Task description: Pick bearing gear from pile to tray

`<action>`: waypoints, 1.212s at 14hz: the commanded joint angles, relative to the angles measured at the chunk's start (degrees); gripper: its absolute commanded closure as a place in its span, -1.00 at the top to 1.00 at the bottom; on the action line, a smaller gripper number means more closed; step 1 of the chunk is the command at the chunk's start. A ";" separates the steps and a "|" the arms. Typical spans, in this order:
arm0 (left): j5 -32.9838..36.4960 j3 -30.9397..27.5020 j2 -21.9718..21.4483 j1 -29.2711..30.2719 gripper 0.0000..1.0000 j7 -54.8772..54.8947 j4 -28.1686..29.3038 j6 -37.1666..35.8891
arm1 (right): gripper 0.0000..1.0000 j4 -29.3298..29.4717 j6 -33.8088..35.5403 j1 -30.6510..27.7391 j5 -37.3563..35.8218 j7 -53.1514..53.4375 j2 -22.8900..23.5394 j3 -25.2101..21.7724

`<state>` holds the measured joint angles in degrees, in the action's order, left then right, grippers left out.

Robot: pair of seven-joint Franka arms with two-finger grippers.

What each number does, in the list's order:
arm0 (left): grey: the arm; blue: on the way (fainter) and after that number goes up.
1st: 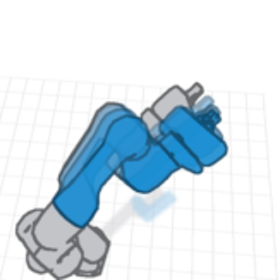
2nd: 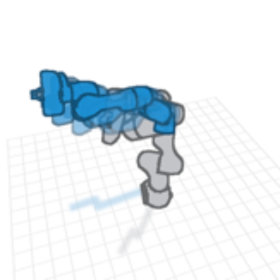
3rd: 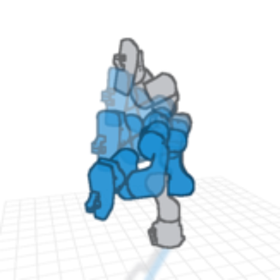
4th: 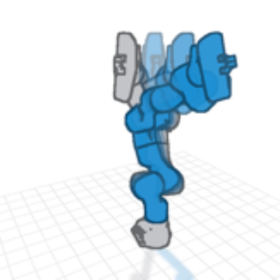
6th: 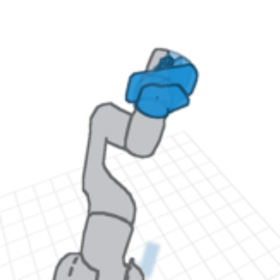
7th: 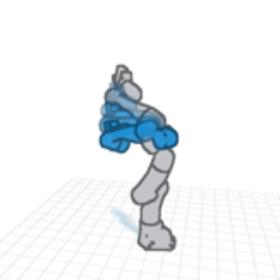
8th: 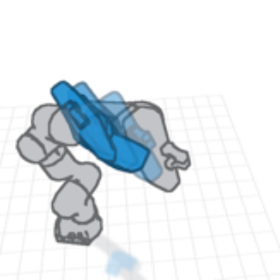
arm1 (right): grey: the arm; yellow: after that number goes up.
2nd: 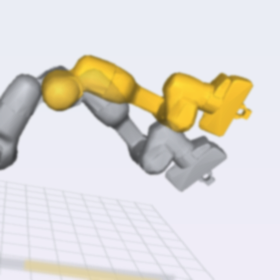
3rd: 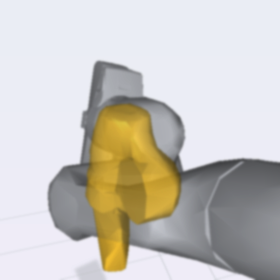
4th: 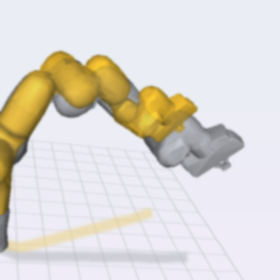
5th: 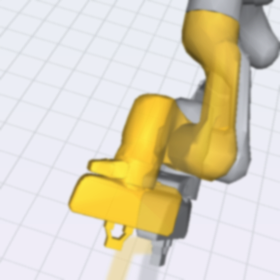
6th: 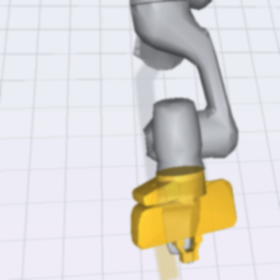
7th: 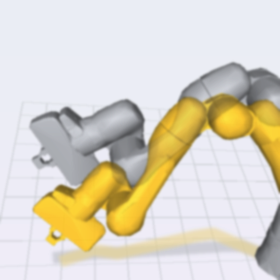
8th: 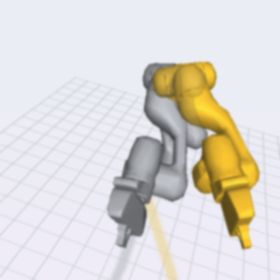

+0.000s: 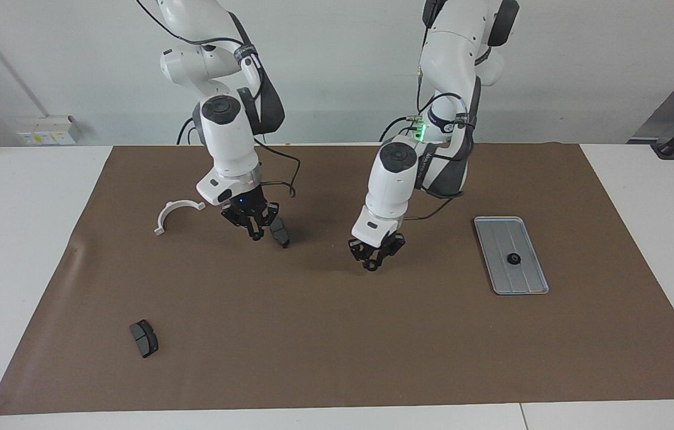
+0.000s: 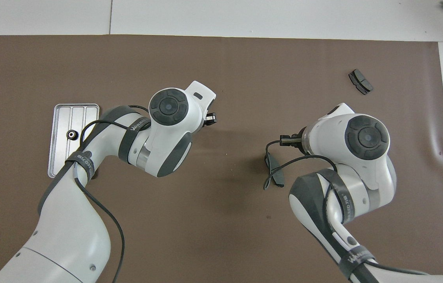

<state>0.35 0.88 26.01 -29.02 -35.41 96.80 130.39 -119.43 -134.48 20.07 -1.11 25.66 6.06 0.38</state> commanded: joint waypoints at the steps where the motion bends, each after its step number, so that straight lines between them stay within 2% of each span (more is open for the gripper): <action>1: -1.41 0.62 -2.27 5.70 -0.82 9.01 -0.29 -4.86 | -1.00 5.24 -2.10 3.82 0.68 8.50 5.52 0.23; 6: -4.57 0.44 -5.88 17.22 -0.82 32.91 0.23 -12.96 | -1.00 9.56 -8.86 8.93 0.68 16.61 11.33 0.23; 10: -4.57 0.35 -7.81 24.87 -0.80 49.43 4.79 -12.97 | -1.00 13.69 -13.00 13.59 0.24 23.73 18.62 0.23; 12: -4.57 0.26 -9.22 28.73 -0.80 57.44 8.48 -11.83 | -1.00 13.61 -13.18 13.86 -0.03 23.91 19.07 0.23; 14: -4.66 0.18 -11.06 31.21 -0.79 63.34 13.56 -9.47 | -0.79 13.52 -13.87 14.03 -0.03 23.91 19.77 0.23; 17: -4.66 0.18 -13.96 32.88 -0.76 66.44 22.88 -1.74 | -0.58 13.17 -15.03 14.30 -0.03 24.00 20.30 0.23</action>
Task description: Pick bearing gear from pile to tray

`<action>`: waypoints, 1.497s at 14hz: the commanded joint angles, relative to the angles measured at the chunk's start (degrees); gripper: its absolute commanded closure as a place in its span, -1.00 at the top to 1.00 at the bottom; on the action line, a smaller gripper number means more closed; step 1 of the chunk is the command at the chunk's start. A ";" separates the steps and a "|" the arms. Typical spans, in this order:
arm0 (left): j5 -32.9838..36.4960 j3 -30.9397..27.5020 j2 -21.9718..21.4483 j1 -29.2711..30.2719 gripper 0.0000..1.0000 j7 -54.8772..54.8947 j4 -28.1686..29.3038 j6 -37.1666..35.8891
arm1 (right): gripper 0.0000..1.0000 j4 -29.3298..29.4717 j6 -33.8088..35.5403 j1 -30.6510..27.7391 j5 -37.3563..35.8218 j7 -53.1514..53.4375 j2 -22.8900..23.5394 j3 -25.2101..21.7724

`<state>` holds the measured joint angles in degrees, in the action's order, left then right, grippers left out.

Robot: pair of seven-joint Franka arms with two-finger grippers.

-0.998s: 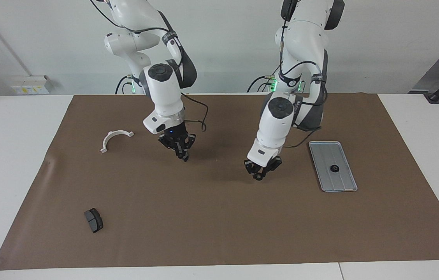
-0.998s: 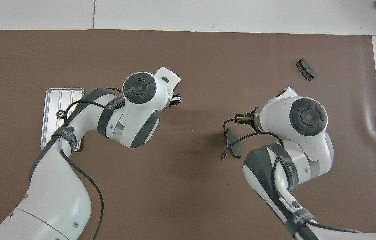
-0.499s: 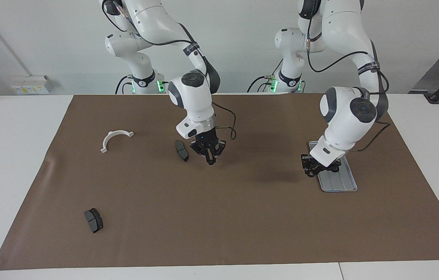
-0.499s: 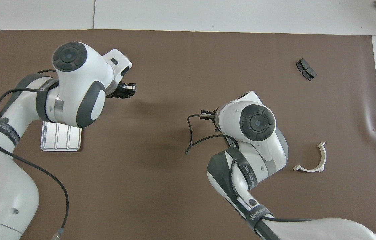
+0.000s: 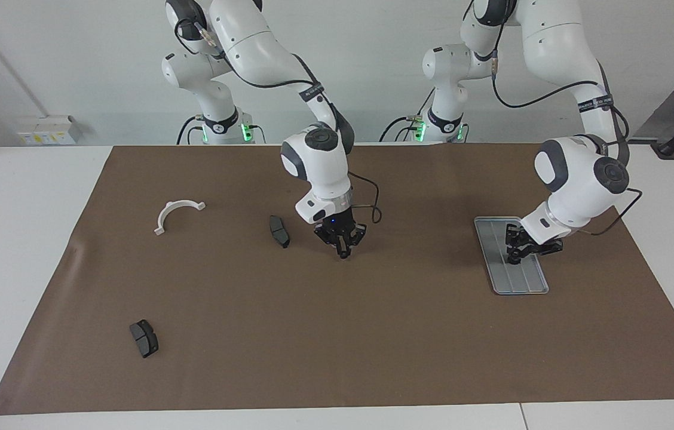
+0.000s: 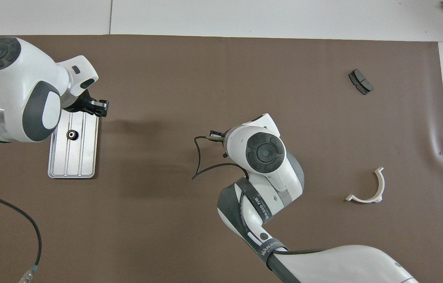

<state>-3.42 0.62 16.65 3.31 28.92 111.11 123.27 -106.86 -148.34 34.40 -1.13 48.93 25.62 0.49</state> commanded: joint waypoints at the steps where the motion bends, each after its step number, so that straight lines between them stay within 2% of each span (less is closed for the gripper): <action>1: -0.88 0.52 -4.87 0.56 -0.76 2.10 9.72 5.75 | -0.48 0.51 -1.25 -0.04 -0.01 0.73 0.75 0.12; 5: -0.88 0.44 -6.01 0.56 -0.72 2.28 12.01 5.40 | -0.28 0.42 -1.25 0.66 0.07 0.82 0.83 0.12; 6: -0.88 0.44 -6.19 0.56 -0.70 2.45 12.28 5.48 | 0.27 0.42 -1.25 0.66 0.07 0.91 0.83 0.12; 7: -0.88 0.44 -6.19 0.56 -0.66 2.63 12.54 5.49 | 0.70 0.42 -1.16 0.66 0.16 0.99 0.83 0.12; 8: -0.88 0.44 -6.36 0.56 -0.51 2.63 12.81 5.40 | 1.00 0.51 -1.16 0.66 0.08 1.52 0.83 0.12; 9: -0.88 0.44 -6.45 0.56 -0.31 2.63 12.99 5.40 | 1.00 0.51 -0.99 0.75 -0.10 1.70 0.75 0.12; 10: -0.88 0.44 -6.45 0.47 0.25 2.54 12.73 5.22 | 1.00 0.51 -0.64 0.58 -0.28 1.61 0.48 0.03; 11: -0.88 0.44 -6.36 0.21 0.67 2.45 12.29 5.48 | 1.00 0.51 -0.02 -0.12 -0.45 1.18 -0.21 -0.23; 13: -0.88 0.52 -6.36 -0.23 0.95 2.10 10.36 4.96 | 1.00 0.60 2.60 -2.22 -0.54 -0.92 -3.19 -0.84; 17: -0.88 0.87 -6.19 -0.67 1.00 0.88 5.71 2.33 | 1.00 0.86 8.85 -9.25 -1.95 -11.64 -8.91 -0.85; 19: -0.97 0.79 -5.49 -4.43 0.96 -7.17 2.02 -0.22 | 1.00 1.56 11.74 -12.77 -2.47 -16.65 -10.67 -0.93; 21: -0.97 0.70 -5.31 -8.65 0.87 -16.92 0.68 -0.76 | 1.00 2.96 14.12 -16.28 -4.57 -20.17 -11.91 -0.93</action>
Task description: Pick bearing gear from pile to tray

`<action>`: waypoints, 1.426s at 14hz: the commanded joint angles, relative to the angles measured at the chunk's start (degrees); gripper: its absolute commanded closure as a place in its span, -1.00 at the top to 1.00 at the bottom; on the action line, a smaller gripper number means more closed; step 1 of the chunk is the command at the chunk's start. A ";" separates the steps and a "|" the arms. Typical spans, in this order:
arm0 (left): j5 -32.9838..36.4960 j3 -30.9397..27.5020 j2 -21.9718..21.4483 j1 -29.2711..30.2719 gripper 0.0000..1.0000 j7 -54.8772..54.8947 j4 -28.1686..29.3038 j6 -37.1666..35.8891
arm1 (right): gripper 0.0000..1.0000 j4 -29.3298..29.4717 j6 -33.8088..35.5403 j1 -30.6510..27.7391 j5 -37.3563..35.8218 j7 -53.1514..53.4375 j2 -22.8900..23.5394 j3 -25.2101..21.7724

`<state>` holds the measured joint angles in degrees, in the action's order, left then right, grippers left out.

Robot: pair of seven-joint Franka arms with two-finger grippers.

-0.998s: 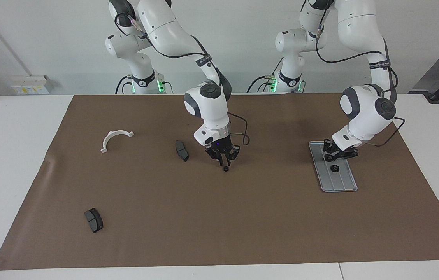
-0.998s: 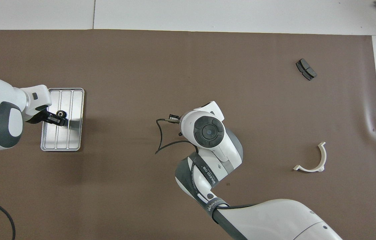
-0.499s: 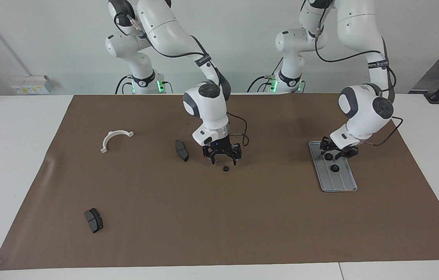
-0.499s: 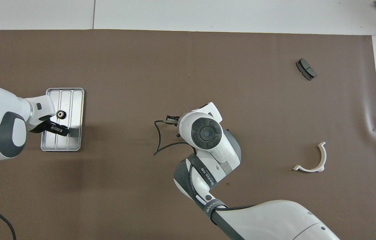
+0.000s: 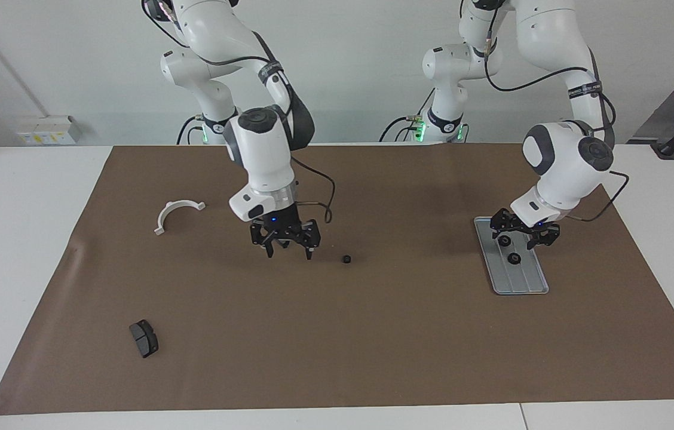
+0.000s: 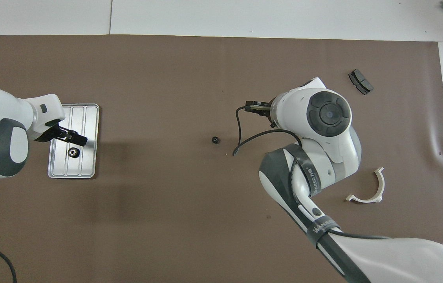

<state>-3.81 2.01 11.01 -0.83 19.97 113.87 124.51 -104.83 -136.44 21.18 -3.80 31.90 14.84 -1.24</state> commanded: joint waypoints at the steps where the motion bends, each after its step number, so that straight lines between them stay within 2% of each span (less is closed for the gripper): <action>1: -0.59 -0.70 0.33 -6.45 0.81 -12.36 -2.07 -1.56 | 1.00 1.64 3.71 -4.99 -2.00 -4.81 -1.82 0.98; 5: -0.59 -0.61 0.68 -13.83 0.67 -28.45 -2.16 0.11 | 1.00 5.16 9.95 -10.09 -1.74 -10.97 -4.72 0.89; 10: -0.59 -0.61 1.38 -22.45 0.37 -46.74 -0.67 9.06 | 1.00 5.51 20.31 -14.23 -0.85 -17.39 -12.19 0.54; 13: -0.59 -0.61 4.97 -27.37 0.23 -54.48 -0.84 15.03 | 1.00 6.21 29.97 -14.50 1.41 -21.86 -16.41 -3.31; 15: -0.59 -0.61 6.83 -28.79 0.16 -57.40 -1.19 18.47 | 1.00 9.19 36.30 -14.50 2.92 -23.11 -17.30 -5.34; 18: -0.59 -0.61 9.11 -30.19 0.03 -60.03 -2.07 23.56 | 1.00 13.77 45.62 -16.69 2.92 -27.04 -16.95 -4.82; 20: -0.59 -0.61 10.17 -31.07 -0.01 -61.27 -2.33 25.77 | 1.00 13.43 46.26 -16.70 2.92 -27.33 -17.30 -4.65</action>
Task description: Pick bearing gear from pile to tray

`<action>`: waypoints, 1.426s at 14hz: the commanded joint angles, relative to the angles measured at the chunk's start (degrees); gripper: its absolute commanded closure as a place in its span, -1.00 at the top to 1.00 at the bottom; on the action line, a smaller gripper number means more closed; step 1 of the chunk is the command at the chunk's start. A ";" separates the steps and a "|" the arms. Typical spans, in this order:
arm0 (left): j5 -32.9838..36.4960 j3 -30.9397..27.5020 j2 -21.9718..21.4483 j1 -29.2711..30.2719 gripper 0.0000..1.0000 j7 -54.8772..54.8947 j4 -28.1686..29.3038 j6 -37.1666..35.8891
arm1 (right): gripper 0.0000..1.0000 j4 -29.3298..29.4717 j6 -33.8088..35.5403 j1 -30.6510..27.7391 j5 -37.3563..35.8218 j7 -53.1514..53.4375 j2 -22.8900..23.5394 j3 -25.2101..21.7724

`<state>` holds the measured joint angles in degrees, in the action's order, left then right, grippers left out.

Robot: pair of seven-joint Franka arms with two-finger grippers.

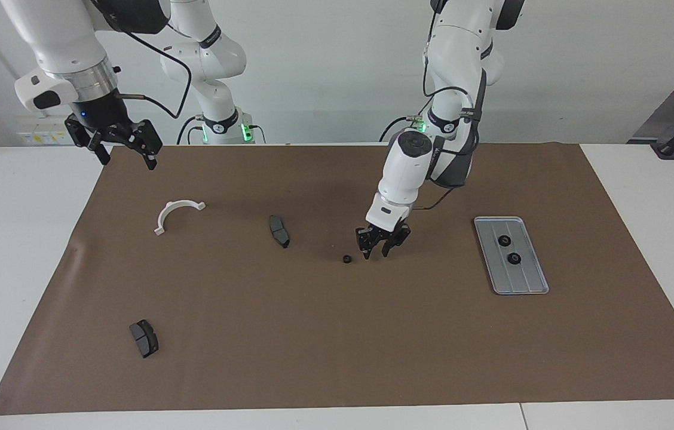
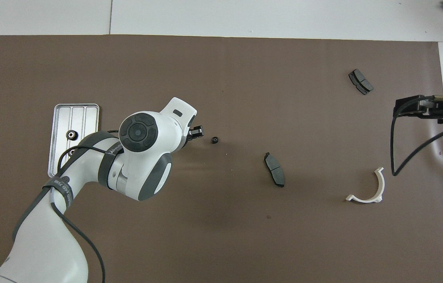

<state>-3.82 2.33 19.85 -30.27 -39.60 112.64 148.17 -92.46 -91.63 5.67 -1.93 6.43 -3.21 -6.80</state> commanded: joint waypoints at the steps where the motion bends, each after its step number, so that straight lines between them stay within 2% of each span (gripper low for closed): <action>1: -0.58 -0.83 1.59 -1.73 -0.03 -1.71 -1.28 2.38 | 1.00 0.44 1.02 -1.28 1.14 -1.78 0.49 0.91; 4: -0.58 -0.92 2.29 -3.30 -0.04 -3.29 -1.98 2.56 | 1.00 0.09 1.54 -1.45 1.14 0.24 0.31 1.61; 8: -0.58 -0.92 3.70 -5.59 -0.04 -5.31 -2.60 3.70 | 1.00 0.18 2.60 -5.31 4.21 1.30 0.22 4.17; 20: -0.58 -1.01 5.02 -6.56 -0.13 -5.84 -2.33 6.34 | 1.00 1.14 3.48 -4.62 1.41 1.30 0.40 4.34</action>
<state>-3.82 2.28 23.94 -35.72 -44.90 111.21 153.41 -92.16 -88.67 1.77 0.63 6.96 -2.92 -3.36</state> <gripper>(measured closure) 0.551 0.000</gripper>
